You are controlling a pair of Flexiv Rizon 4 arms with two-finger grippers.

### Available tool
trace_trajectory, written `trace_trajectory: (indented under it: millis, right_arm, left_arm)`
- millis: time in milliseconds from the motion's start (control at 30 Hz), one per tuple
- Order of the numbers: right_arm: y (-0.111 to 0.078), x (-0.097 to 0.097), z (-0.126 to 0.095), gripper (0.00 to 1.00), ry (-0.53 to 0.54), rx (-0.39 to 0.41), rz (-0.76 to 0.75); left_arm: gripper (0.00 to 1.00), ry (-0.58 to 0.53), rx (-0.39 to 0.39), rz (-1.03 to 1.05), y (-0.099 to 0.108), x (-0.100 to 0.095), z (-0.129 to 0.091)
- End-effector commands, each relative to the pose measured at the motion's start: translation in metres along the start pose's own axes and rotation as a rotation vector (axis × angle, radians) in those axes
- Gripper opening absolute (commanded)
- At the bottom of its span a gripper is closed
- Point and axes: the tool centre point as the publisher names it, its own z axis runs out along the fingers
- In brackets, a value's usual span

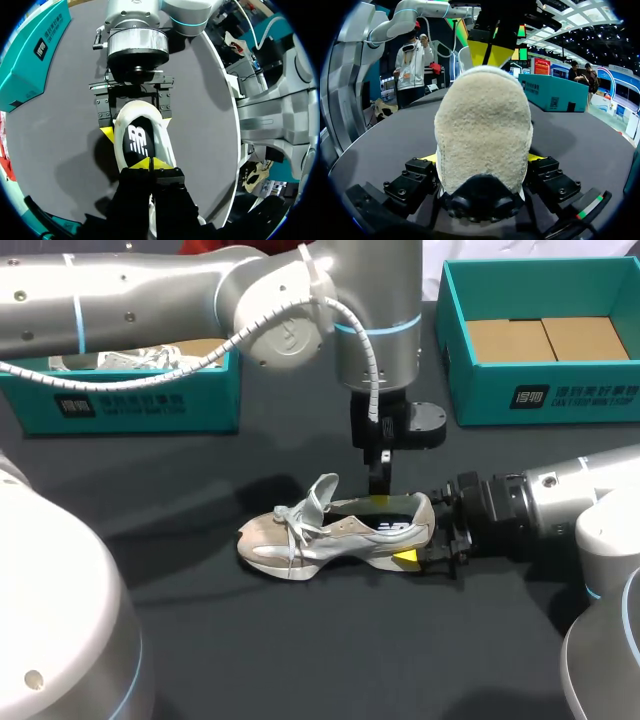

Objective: Take the shoe out of the shoebox, open the shoe tongue, remove and reinsert the insole, then place the shoe into the shoebox

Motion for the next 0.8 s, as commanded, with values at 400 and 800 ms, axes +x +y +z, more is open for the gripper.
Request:
trace_trajectory:
  millis: [400,800]
  right_arm:
    - [-0.001,0.000,0.002,0.00,-0.002,0.003,0.000]
    - [-0.001,0.000,0.002,0.00,-0.002,0.003,0.000]
  left_arm:
    - [0.00,0.040,-0.045,0.008,0.002,-0.008,0.039]
    - [0.00,0.082,-0.052,0.028,0.011,0.005,0.056]
